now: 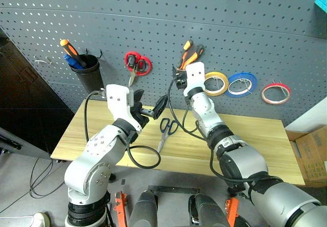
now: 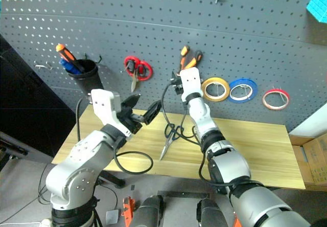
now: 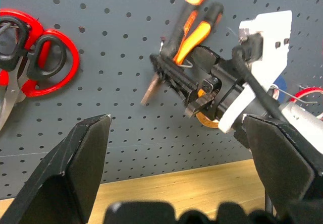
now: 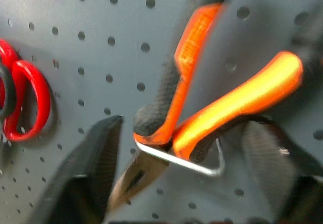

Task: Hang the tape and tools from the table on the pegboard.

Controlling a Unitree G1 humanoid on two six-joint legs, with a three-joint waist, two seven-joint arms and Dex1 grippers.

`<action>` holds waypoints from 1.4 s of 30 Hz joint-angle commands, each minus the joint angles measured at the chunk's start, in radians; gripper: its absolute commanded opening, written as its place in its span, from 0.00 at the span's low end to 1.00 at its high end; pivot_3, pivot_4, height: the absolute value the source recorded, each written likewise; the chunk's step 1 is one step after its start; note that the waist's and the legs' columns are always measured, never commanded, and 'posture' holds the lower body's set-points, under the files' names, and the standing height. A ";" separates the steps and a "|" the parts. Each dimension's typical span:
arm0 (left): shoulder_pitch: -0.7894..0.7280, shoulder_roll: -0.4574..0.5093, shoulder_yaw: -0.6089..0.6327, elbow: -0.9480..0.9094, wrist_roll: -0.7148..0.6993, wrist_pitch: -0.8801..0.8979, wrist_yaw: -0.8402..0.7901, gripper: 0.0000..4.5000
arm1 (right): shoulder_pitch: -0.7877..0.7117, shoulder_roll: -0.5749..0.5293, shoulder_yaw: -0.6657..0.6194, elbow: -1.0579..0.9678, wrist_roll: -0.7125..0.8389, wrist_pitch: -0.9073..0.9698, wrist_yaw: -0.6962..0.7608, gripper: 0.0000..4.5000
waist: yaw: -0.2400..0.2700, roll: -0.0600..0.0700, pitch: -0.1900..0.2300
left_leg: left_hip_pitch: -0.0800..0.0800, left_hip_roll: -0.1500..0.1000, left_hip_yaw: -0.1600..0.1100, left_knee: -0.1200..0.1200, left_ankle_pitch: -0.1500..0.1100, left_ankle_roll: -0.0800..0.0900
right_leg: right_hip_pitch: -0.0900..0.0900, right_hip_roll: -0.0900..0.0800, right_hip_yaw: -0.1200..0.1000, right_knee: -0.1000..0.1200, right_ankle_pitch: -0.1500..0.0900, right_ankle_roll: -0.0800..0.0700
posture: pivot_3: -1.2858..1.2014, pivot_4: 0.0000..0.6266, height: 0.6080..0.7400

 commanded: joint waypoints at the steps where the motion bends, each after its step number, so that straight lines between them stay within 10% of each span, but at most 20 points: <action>1: -0.012 -0.006 -0.006 -0.015 -0.009 -0.021 -0.011 1.00 | 0.018 -0.016 -0.006 -0.088 0.002 0.012 0.009 1.00 | 0.000 0.001 0.001 | 0.000 0.000 0.000 0.000 0.000 0.000 | 0.000 0.000 0.000 0.000 0.000 0.000 | 0.61 0.26 1.00; 12: -0.042 0.018 -0.004 0.054 0.023 -0.041 -0.040 1.00 | 0.294 -0.024 0.054 -0.658 0.090 0.333 0.221 1.00 | -0.005 0.003 0.002 | -0.001 0.000 0.000 -0.001 0.000 0.000 | -0.001 0.000 0.000 0.000 -0.001 0.000 | 0.59 0.28 1.00; 20: -0.120 0.051 -0.054 0.266 0.161 -0.056 -0.017 1.00 | 0.554 -0.248 0.170 -1.292 0.267 0.812 0.556 1.00 | -0.010 0.010 0.006 | -0.002 -0.001 -0.001 0.000 0.000 0.000 | -0.001 -0.001 0.000 0.000 -0.003 0.001 | 0.57 0.31 1.00; 31: -0.166 -0.054 -0.146 0.694 0.303 -0.061 -0.003 1.00 | 0.532 -0.475 0.191 -1.334 0.343 0.862 0.853 1.00 | -0.039 0.010 0.012 | -0.003 -0.001 0.002 0.000 -0.001 0.000 | -0.001 -0.002 0.001 -0.002 -0.005 0.004 | 0.53 0.36 1.00; 42: -0.126 -0.015 -0.231 0.722 0.409 0.095 -0.012 1.00 | 0.590 -0.598 0.261 -1.375 0.334 0.810 1.042 1.00 | -0.063 0.011 0.037 | -0.003 -0.001 0.000 -0.001 -0.001 0.000 | -0.002 -0.001 0.000 -0.001 -0.005 0.004 | 0.52 0.41 1.00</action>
